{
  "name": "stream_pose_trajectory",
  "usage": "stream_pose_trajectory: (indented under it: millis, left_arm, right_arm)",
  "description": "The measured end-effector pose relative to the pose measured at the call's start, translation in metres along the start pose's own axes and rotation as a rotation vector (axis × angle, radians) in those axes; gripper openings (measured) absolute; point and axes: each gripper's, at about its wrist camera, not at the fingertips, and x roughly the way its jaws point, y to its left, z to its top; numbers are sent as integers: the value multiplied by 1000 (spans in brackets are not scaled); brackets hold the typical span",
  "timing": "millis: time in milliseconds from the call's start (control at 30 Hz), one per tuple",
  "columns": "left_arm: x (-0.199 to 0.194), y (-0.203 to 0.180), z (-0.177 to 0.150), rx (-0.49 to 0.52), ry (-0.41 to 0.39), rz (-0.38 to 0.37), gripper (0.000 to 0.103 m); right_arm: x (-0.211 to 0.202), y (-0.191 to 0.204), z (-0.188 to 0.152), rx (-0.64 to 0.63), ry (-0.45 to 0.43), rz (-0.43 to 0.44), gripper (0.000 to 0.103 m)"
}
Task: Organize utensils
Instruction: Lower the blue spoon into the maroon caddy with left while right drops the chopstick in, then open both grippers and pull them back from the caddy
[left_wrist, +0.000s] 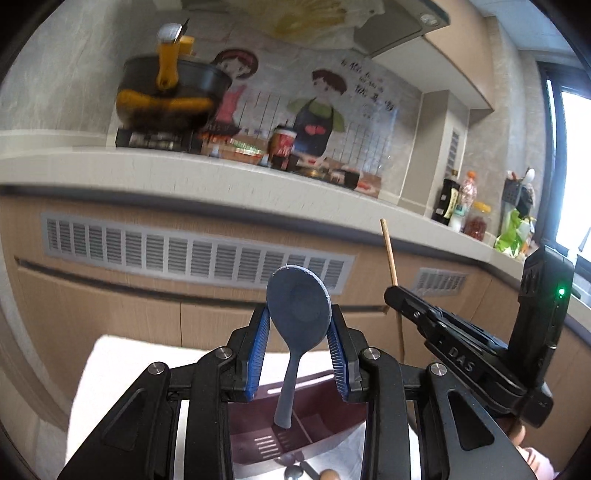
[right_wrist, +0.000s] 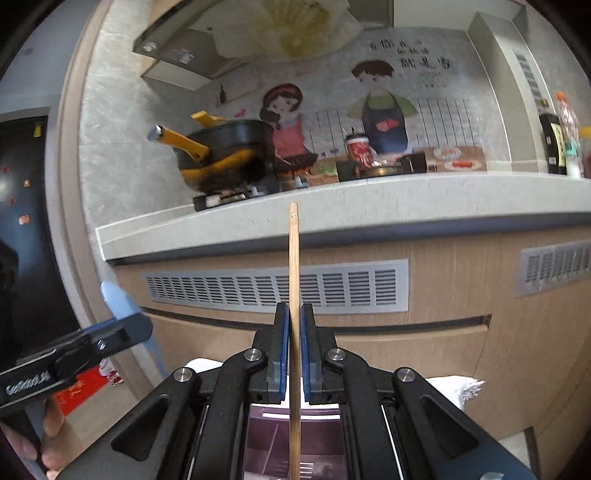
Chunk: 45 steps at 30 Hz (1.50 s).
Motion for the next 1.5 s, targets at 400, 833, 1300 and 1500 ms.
stream_pose_trajectory:
  millis: [400,833,1300,1500]
  left_arm:
    - [41,21,-30,-41,88,41,33]
    - [47,40,-76,-116,250,48,36]
    - [-52,41,-118,-32,291,135,62]
    - [-72,45,-153,-18,371,136,64]
  right_arm:
    - [50,-9,-33,-18,-12,-86,5]
    - [38,-20,-78,-29,135,-86,63]
    - [-55,26,-122,-266,233,-131,103]
    - [-74,49,-153,-373,291,-124,103]
